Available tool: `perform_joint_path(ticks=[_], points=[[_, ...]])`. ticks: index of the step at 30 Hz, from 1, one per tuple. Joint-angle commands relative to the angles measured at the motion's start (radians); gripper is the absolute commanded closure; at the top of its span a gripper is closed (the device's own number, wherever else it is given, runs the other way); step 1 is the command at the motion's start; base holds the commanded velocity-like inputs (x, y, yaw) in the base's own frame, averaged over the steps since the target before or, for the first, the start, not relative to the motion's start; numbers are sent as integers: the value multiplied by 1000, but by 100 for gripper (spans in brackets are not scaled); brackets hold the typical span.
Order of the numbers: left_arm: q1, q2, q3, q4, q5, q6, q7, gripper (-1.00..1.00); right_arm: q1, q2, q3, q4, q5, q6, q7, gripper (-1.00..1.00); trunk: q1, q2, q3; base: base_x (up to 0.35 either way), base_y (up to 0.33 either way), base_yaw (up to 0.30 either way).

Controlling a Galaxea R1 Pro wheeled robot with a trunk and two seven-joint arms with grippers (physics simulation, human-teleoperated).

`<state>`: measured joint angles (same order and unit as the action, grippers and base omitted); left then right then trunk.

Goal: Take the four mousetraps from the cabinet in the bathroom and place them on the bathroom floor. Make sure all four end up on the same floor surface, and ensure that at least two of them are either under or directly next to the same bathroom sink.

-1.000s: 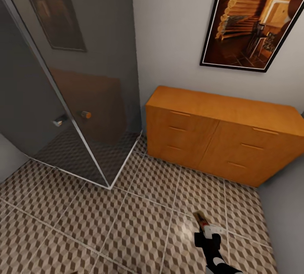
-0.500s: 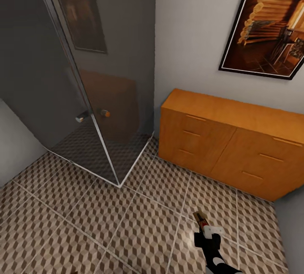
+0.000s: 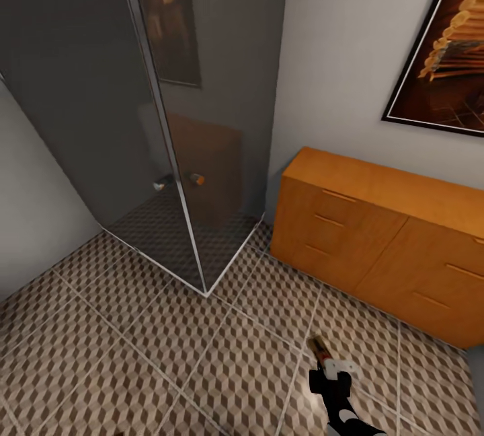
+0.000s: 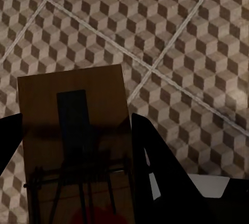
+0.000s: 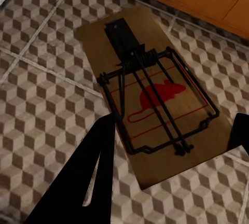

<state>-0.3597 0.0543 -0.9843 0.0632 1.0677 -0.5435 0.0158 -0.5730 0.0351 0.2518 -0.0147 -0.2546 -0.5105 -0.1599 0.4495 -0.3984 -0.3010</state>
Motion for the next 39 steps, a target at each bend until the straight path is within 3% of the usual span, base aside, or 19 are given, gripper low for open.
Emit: perform_joint_path(ticks=[1, 39], points=[[-1, -1, -7, 2, -2, -3, 6, 100, -1, 0, 9, 1, -9, -3, 2, 100, 1, -2, -1, 0, 0, 239], [-1, -1, -8, 3, -2, -2, 6, 100, -1, 1, 9, 1, -9, -3, 2, 100, 1, -2, 35, 0, 0, 245]])
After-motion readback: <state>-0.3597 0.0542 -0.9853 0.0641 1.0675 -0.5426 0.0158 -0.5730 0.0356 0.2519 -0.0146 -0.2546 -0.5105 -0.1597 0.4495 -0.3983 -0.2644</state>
